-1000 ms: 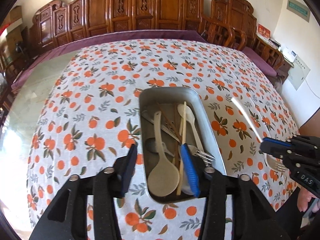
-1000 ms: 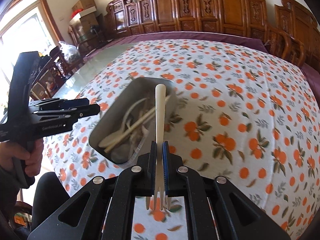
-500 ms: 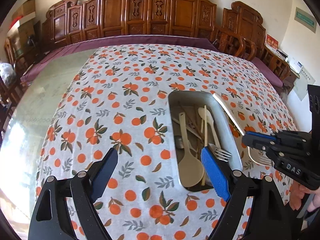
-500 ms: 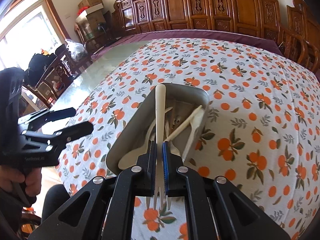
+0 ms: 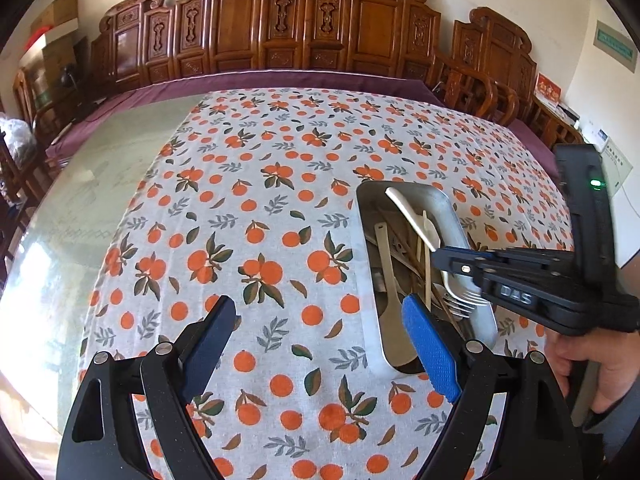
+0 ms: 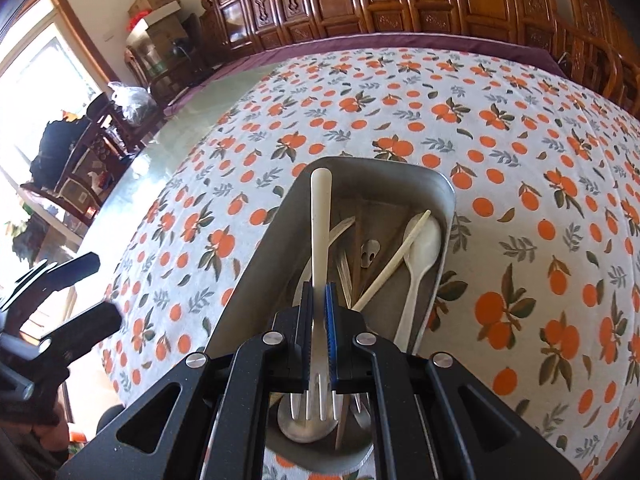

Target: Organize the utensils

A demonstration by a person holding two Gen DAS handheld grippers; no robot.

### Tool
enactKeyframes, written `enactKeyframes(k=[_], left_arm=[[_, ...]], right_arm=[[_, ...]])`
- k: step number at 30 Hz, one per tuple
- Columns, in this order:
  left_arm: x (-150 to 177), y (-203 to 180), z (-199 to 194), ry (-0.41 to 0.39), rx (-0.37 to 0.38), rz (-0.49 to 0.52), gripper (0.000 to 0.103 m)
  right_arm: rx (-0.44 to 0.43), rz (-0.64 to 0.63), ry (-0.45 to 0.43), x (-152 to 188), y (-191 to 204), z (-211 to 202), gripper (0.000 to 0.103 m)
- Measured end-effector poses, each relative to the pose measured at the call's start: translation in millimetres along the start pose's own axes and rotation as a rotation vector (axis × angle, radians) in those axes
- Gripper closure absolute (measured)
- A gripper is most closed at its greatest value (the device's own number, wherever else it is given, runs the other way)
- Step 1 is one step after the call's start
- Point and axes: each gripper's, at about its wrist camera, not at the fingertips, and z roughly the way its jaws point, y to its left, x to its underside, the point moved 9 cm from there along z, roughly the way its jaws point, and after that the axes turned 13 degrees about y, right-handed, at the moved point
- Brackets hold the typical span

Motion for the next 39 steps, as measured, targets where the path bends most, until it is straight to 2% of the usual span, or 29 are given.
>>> enactKeyframes(k=[7,13,23,27,29,31,32,34,37,39], left_arm=[[0.1,-1.3,-3.6,-0.005,0.003,0.003,0.021],[0.2,-5.1,-10.3,-0.015,0.001,0.005,0.021],[9.5,-29.7,-35.1,-0.048,-0.006,0.03,0.021],[16.0,-44.6,-49.6,-0.075,-0.01,0.041,0.013],[20.0,-53.1,-58.0,-0.089,-0.005,0.042,0.009],[23.8,-59.8,-63.8,-0.098,0.0,0.044,0.008],[26.4,-65.4,-67.5,-0.102,0.005,0.049,0.008],[31.5,-73.4,-72.0,-0.106,-0.001,0.055,0.008],[40.9,-87.4,-80.0,-0.114,-0.004,0.073,0.008],[48.7,-95.7,-84.7,-0.118,-0.009,0.082,0.008]], right_arm=[[0.045,0.007,0.017,-3.1,-6.8,16.5,0.094],[0.057,-0.049,-0.021,2.8,-0.2,3.7,0.092],[0.058,-0.057,-0.147,40.6,-5.2,-68.1,0.09],[0.064,-0.044,-0.202,65.2,-12.2,-104.5,0.085],[0.072,-0.039,-0.226,77.7,-15.8,-121.8,0.08],[0.089,-0.036,-0.256,90.5,-19.0,-140.0,0.063],[0.094,-0.034,-0.266,94.5,-20.4,-146.0,0.059],[0.118,-0.029,-0.293,107.5,-24.6,-162.9,0.039],[0.151,-0.011,-0.336,125.3,-32.9,-186.1,0.014],[0.172,0.0,-0.357,134.7,-36.4,-197.5,0.008]])
